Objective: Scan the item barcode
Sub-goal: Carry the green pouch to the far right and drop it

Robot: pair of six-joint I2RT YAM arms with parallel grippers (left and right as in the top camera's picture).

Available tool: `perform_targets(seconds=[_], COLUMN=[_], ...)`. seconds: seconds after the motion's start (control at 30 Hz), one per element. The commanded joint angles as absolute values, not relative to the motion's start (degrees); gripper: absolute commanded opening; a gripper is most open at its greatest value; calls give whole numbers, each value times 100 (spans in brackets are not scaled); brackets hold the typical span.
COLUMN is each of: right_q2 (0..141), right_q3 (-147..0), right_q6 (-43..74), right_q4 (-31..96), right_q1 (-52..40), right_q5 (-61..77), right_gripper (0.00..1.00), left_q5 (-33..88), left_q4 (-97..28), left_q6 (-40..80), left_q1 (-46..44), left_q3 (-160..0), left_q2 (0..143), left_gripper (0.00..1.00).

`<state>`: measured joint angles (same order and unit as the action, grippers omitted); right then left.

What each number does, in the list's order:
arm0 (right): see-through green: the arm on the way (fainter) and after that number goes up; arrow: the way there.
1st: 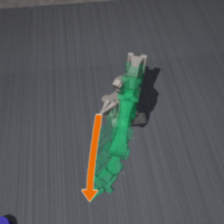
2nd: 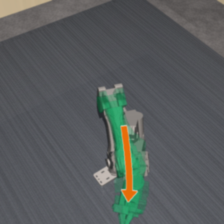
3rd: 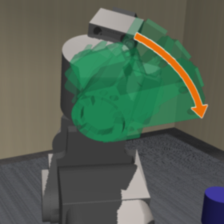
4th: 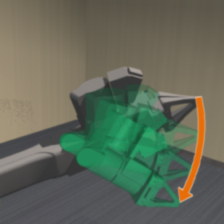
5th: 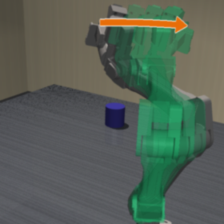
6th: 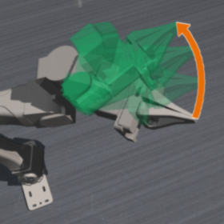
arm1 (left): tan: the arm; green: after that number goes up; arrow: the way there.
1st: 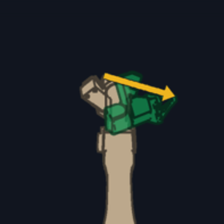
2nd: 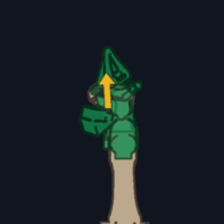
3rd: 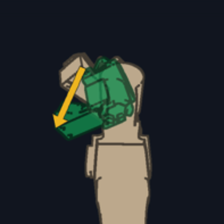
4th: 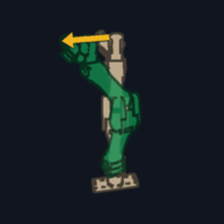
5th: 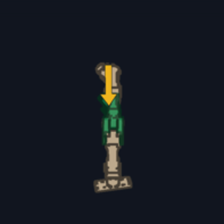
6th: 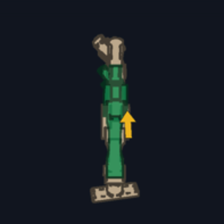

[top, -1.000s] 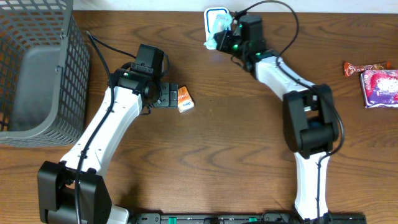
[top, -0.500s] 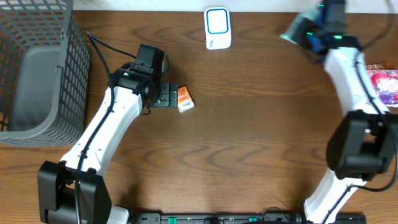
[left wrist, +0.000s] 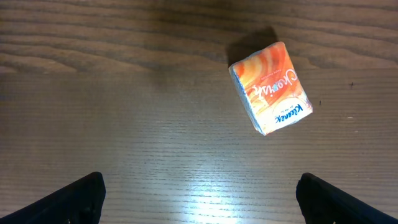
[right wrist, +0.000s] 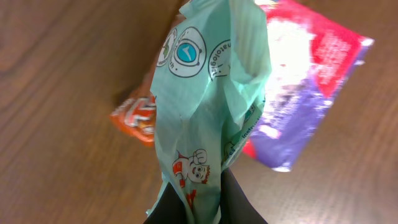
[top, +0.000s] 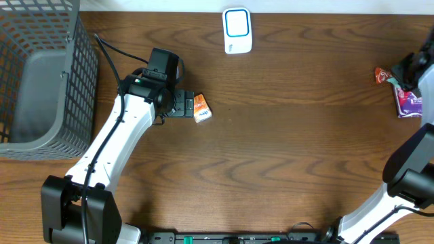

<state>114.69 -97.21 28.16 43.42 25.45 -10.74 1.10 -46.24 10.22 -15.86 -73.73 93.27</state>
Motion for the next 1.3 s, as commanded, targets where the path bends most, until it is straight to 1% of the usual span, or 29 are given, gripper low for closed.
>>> perform_targets(seconds=[0.0, 0.27, 0.6, 0.93, 1.1, 1.17, 1.23, 1.27], right_q2=[11358, 11358, 11358, 11360, 11360, 11360, 11360, 11360], right_q3=[-9765, -9765, -9692, -9325, -8965, -8844, -8816, -8816], right_q6=[2755, 2888, 3277, 3284, 3570, 3577, 3577, 3575], right_q4=[4403, 4788, 5168, 4869, 4613, 4530, 4504, 4493], right_q1=[2735, 3164, 3785, 3824, 3826, 3824, 3822, 3820], right_q5=[-1232, -2112, -2045, -1680, -1675, -1675, -1671, -1629], right_gripper=[1, 1, 2, 2, 3, 4, 11, 12], left_q5=[38, 38, 38, 38, 38, 38, 38, 38], left_q4=[-4644, -4644, -4644, -4644, -4644, -4644, -4644, -4644], left_q6=[945, 945, 945, 945, 945, 945, 945, 945], left_q1=[-1594, -1594, -1594, -1594, -1594, -1594, -1594, -1594], left_q3=[-7395, -7395, -7395, -7395, -7395, -7395, -7395, -7395], left_q2=[9356, 9356, 9356, 9356, 9356, 9356, 9356, 9356], left_gripper=[98, 98, 98, 98, 98, 98, 98, 98])
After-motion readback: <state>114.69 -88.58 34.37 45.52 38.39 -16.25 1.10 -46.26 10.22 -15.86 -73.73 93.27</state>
